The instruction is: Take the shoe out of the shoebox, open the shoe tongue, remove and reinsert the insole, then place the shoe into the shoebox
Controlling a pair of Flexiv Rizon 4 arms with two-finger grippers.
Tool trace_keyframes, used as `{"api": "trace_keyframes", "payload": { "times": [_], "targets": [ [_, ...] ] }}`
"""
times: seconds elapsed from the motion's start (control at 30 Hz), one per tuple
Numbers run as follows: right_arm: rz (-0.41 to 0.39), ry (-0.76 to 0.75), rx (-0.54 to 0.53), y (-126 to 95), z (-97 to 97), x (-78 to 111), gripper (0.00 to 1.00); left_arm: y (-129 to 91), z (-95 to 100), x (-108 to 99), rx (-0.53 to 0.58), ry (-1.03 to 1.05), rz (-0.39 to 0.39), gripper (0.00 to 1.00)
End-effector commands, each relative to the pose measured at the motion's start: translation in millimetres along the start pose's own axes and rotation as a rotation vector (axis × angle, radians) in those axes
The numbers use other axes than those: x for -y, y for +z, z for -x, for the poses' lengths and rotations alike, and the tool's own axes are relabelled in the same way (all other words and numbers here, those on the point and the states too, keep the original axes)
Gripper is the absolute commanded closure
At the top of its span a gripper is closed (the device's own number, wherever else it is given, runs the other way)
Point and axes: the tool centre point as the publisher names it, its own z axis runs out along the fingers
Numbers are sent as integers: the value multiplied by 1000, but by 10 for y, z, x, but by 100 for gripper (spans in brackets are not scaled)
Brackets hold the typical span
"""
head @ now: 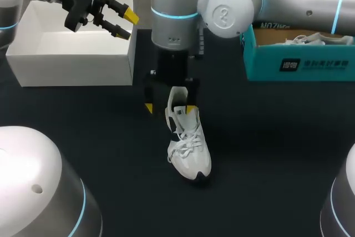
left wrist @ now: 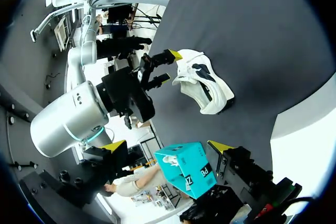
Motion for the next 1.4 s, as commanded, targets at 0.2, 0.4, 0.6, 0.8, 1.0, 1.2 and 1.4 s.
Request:
{"api": "trace_keyframes", "payload": {
  "times": [0.2,0.4,0.6,0.8,1.0,1.2,1.4],
  "targets": [
    [-4,-12,-4,94,-18,-41,51,-2,1,4,-3,1,-1,0],
    [-16,-15,2,144,64,7,100,-2,1,4,-3,1,-1,0],
    [-29,-29,2,183,138,11,100,-2,1,4,-3,1,-1,0],
    [-44,-30,14,176,204,97,100,-2,1,4,-3,1,-1,0],
    [-59,-12,31,214,311,182,100,-2,1,4,-3,1,-1,0],
    [-71,14,34,338,480,142,100,-2,1,4,-3,1,-1,0],
    [-57,12,21,447,583,-28,100,-2,1,4,-3,1,-1,0]
  ]
}}
